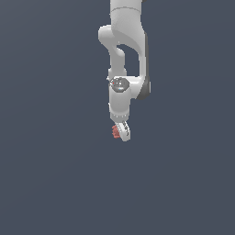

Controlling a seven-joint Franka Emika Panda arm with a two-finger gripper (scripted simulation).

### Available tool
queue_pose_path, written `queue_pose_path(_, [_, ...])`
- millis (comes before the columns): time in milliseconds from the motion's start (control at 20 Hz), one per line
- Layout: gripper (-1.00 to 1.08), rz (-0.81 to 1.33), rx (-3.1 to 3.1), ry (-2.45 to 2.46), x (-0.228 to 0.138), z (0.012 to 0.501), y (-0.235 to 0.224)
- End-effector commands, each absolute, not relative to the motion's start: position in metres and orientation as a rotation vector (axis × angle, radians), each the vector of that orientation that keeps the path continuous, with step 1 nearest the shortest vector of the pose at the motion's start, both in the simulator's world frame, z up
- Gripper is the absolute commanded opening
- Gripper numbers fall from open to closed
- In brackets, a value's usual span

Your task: Pick up the object and move it to a goal position.

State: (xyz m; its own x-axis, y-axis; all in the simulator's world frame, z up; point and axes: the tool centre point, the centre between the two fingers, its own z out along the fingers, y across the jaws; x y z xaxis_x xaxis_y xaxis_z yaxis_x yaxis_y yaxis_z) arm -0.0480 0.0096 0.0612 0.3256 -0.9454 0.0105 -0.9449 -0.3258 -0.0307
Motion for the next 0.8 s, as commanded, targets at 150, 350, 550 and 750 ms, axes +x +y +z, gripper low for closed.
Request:
queue_pose_path(150, [-1.0, -0.174, -2.49, 1.775, -0.016, 0.093, -0.006])
queue_pose_path(350, [-1.0, -0.326, -2.422, 1.724, 0.017, 0.135, -0.024])
queue_pose_path(550, [-1.0, -0.491, -2.337, 1.661, 0.048, 0.187, -0.045])
queue_pose_path(750, [-1.0, -0.636, -2.252, 1.599, 0.07, 0.239, -0.064])
